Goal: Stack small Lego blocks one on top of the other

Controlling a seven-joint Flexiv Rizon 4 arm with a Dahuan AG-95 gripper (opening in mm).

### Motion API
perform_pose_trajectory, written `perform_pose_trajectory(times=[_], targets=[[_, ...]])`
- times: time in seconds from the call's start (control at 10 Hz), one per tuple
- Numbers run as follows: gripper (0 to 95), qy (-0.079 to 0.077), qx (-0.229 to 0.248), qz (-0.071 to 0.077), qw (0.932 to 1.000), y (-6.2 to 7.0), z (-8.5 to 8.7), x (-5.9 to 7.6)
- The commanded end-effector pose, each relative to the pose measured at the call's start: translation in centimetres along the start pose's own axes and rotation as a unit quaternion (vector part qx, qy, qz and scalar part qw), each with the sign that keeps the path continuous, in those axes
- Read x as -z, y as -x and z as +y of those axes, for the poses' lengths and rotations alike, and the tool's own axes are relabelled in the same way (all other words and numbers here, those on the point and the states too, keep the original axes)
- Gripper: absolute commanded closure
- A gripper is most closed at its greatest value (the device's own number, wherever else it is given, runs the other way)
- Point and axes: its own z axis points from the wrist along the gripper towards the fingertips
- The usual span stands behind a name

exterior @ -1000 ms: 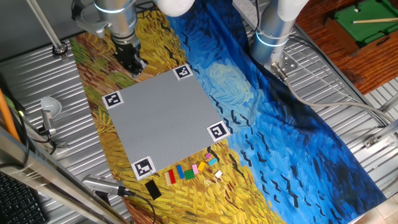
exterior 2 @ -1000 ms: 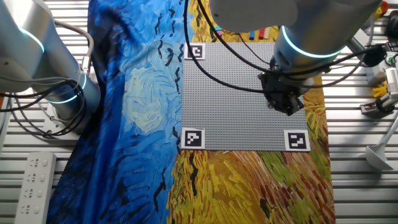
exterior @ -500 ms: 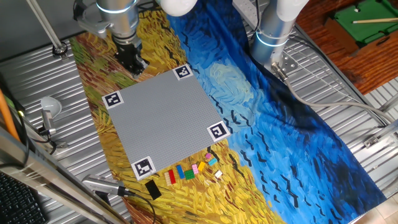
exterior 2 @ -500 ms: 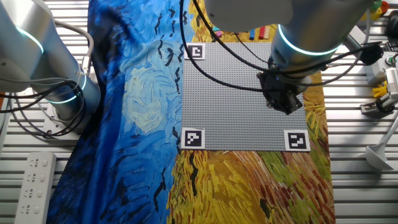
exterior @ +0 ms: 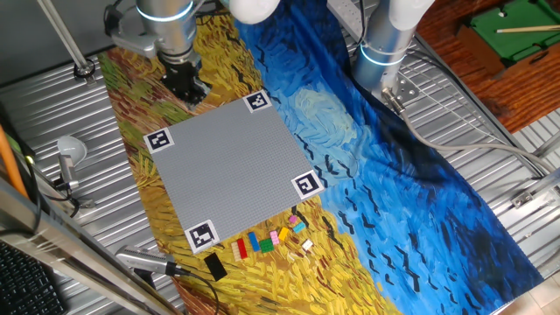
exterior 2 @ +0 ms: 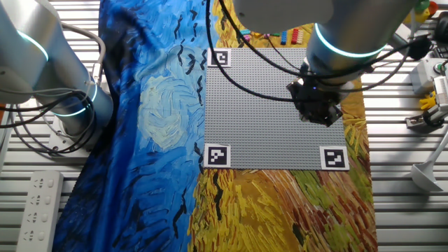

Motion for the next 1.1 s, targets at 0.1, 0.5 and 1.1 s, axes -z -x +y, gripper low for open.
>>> perform_pose_trajectory(times=[0.1, 0.5, 1.1], targets=[[95.0, -0.005, -0.027, -0.001, 0.9996, 3.7, 3.2, -1.5], [95.0, -0.009, -0.059, 0.0, 0.9982, 7.7, 7.7, -2.3], [95.0, 0.001, 0.007, -0.007, 1.0, 7.6, 7.6, -2.4]])
